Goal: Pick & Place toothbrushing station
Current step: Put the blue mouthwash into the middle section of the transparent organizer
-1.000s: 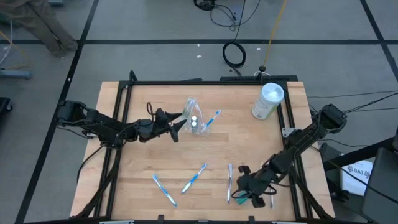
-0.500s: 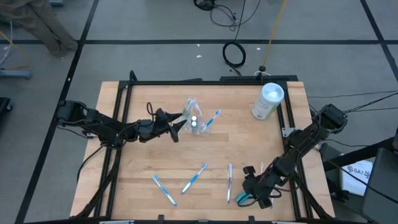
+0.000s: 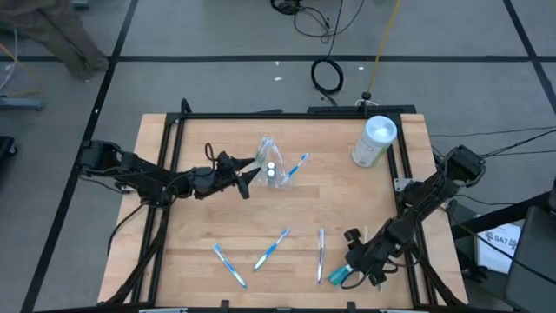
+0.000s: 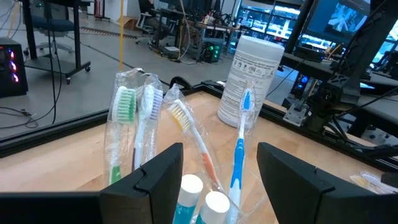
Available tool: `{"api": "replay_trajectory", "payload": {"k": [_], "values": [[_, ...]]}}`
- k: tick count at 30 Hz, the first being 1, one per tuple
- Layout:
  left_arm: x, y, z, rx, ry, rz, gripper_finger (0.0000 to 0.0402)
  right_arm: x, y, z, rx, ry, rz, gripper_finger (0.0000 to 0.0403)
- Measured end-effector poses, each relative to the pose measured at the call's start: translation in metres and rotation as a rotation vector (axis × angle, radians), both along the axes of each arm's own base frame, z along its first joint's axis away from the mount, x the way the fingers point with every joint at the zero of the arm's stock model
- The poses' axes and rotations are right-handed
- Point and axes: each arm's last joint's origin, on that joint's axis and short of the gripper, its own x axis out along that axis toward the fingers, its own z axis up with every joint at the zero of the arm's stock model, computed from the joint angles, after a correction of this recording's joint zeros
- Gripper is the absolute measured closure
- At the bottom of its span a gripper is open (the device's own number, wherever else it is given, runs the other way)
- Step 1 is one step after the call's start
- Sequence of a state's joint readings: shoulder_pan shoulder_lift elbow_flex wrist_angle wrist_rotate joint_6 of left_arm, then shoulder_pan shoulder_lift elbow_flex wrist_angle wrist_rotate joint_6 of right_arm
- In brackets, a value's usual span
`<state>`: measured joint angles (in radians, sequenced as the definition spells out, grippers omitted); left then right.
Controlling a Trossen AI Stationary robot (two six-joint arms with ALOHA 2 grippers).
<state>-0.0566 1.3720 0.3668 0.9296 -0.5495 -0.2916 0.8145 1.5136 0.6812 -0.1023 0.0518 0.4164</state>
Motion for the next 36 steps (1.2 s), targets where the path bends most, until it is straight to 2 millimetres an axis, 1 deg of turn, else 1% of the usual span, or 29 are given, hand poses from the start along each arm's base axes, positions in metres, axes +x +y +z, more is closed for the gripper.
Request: {"api": "replay_trajectory", "payload": {"k": [3,8,15,18,25,29,33,36], "values": [[0.000,0.000,0.000,0.000,0.000,0.000,0.0188,0.001,0.001,-0.001,0.047,-0.038,-0.011,0.0240],[0.000,0.000,0.000,0.000,0.000,0.000,0.0188,-0.002,-0.002,-0.006,0.054,-0.025,-0.034,0.0243],[0.000,0.000,-0.001,0.001,0.015,0.000,0.0188,-0.001,-0.002,-0.007,0.010,-0.094,0.084,0.0246],[0.000,0.000,-0.002,0.001,0.023,0.000,0.0188,0.000,-0.001,-0.006,0.014,-0.109,0.093,0.0258],[0.000,0.000,-0.002,0.001,0.022,0.000,0.0188,0.000,-0.001,-0.006,0.033,-0.100,0.071,0.0307],[0.000,0.000,-0.002,0.001,0.023,0.000,0.0188,0.001,-0.001,-0.005,0.030,-0.118,0.083,0.0310],[0.000,0.000,-0.002,-0.001,0.020,0.000,0.0188,0.005,0.001,-0.002,-0.018,-0.223,0.105,0.0297],[0.000,0.000,-0.001,-0.032,-0.004,0.002,0.0188,0.008,-0.002,0.004,-0.138,-0.345,0.156,0.0297]]}}
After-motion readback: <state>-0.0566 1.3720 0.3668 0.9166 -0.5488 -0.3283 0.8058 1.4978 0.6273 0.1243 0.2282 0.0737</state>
